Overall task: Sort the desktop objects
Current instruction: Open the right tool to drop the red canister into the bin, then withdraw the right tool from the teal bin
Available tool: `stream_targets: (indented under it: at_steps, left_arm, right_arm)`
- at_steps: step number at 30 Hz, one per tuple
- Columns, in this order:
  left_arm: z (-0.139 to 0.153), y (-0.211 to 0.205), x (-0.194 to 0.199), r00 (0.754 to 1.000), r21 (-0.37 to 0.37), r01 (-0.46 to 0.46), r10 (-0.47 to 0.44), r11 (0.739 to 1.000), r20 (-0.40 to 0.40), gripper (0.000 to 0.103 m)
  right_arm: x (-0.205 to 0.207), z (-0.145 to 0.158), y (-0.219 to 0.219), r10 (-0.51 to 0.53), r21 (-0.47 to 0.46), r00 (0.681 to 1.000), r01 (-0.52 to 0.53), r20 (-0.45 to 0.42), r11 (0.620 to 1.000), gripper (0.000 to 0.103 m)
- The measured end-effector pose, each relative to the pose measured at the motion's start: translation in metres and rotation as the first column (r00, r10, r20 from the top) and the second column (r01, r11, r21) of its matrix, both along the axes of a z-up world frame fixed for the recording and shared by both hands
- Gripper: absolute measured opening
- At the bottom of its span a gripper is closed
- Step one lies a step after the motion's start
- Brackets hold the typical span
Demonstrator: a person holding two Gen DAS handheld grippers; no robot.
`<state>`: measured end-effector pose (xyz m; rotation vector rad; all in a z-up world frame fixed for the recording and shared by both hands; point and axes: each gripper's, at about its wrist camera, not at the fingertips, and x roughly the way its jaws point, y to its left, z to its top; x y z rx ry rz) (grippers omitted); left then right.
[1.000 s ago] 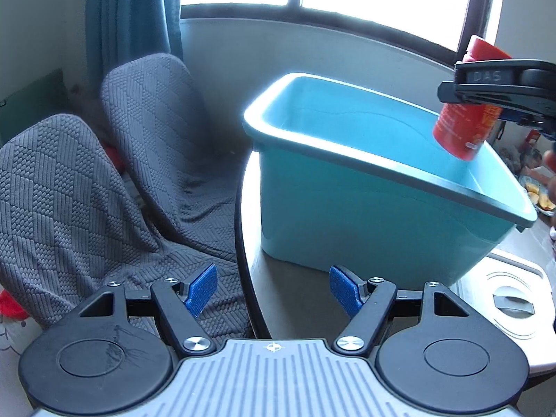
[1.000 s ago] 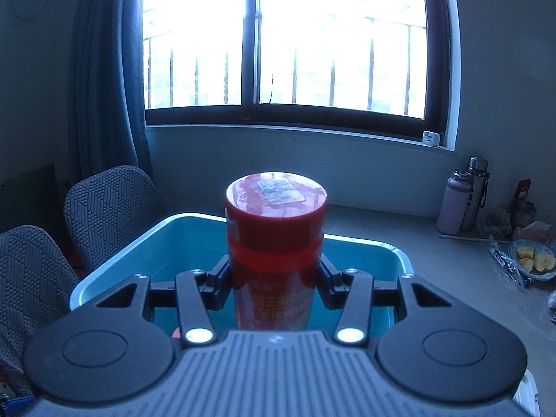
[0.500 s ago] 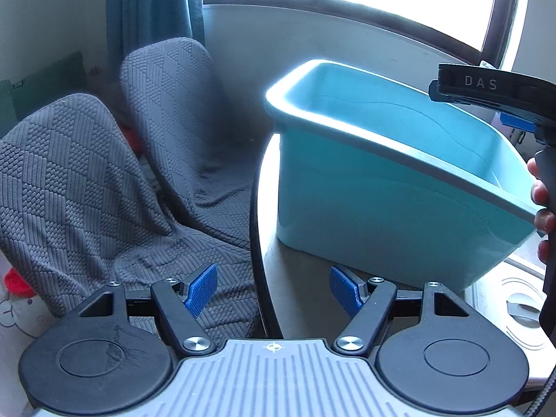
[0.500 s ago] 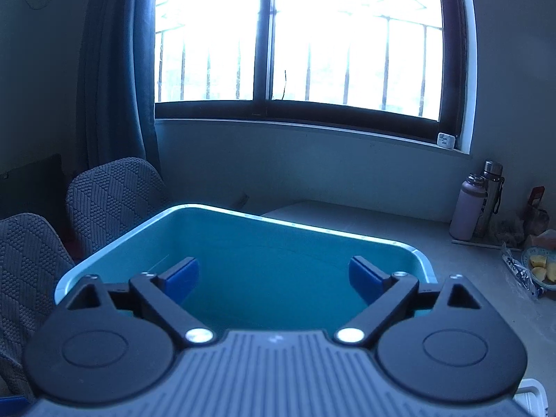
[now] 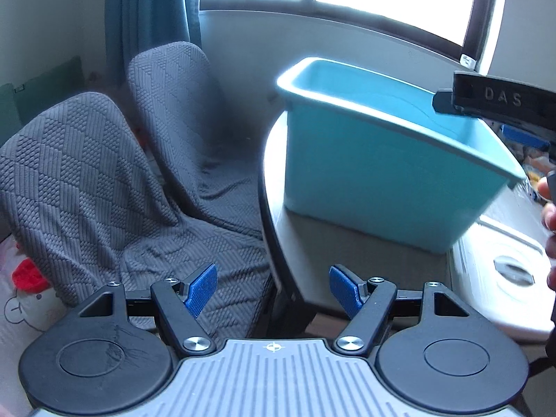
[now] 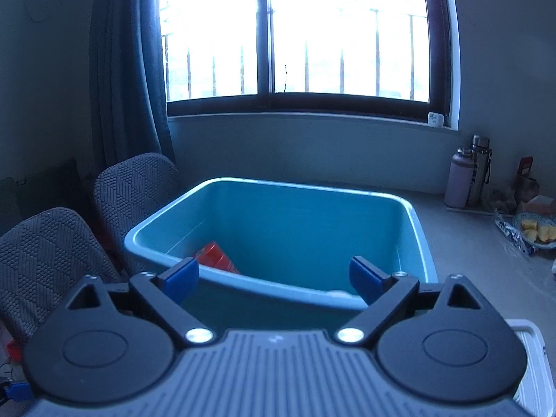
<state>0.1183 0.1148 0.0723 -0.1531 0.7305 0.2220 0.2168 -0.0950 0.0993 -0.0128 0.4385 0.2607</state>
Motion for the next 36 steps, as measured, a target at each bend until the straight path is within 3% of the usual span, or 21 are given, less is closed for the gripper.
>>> stream_targets:
  at_steps: [22,36]
  left_arm:
    - [-0.013,0.013,-0.127,0.999,-0.023,0.031,-0.031,0.999,0.015,0.074]
    - [-0.012,-0.01,-0.147,0.994,0.016,0.11,-0.11,0.994,-0.01,0.074]
  right_arm:
    - [-0.157,-0.034,0.0,-0.081,-0.052,0.986,0.074,-0.142,0.996,0.094]
    - [-0.196,-0.038,-0.021,-0.133,-0.055,0.974,0.125,-0.184,0.991,0.094]
